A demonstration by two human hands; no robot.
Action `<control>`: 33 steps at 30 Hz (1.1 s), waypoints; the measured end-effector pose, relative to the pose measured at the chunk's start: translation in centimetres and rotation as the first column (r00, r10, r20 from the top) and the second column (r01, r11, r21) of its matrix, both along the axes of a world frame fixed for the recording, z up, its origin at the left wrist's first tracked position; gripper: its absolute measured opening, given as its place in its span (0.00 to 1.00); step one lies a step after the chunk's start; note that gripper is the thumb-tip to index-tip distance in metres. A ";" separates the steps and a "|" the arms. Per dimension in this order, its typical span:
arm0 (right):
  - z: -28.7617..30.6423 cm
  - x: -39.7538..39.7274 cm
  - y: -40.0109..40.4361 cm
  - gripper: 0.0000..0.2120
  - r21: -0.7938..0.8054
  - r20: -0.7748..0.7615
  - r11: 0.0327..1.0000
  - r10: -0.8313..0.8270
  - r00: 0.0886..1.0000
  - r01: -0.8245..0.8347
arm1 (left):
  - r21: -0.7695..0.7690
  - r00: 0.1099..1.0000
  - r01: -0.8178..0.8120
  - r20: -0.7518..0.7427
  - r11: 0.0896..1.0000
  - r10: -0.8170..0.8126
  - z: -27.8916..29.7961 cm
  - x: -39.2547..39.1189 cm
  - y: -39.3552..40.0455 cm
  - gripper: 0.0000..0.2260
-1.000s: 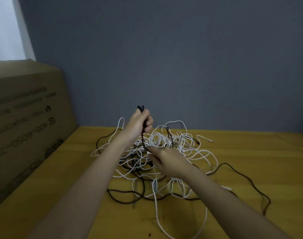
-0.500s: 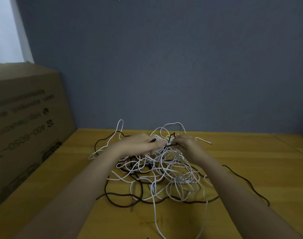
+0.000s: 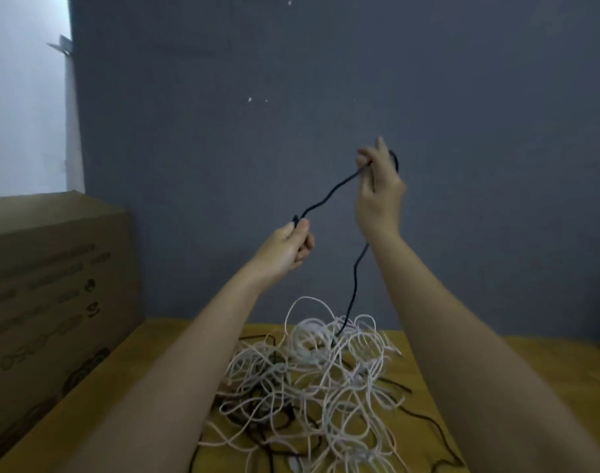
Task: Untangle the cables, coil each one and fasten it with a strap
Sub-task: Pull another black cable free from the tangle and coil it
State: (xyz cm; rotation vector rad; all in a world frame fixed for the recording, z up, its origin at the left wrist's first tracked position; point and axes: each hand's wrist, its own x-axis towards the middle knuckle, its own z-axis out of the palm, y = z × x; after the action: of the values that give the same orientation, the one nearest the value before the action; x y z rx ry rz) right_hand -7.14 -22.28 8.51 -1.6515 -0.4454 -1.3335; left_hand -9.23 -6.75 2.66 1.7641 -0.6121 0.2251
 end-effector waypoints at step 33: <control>-19.4 -7.2 -3.5 0.08 -0.569 -0.479 0.810 -0.183 0.858 -0.144 | 0.761 0.960 -0.241 0.278 0.602 0.034 -11.8 -1.1 0.3 0.20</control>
State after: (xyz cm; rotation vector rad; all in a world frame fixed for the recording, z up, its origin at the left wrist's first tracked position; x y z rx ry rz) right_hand -14.30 -25.74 -10.85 -2.4497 -0.5461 -0.7214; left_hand -10.35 -6.43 -9.12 2.6985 -0.8226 0.3025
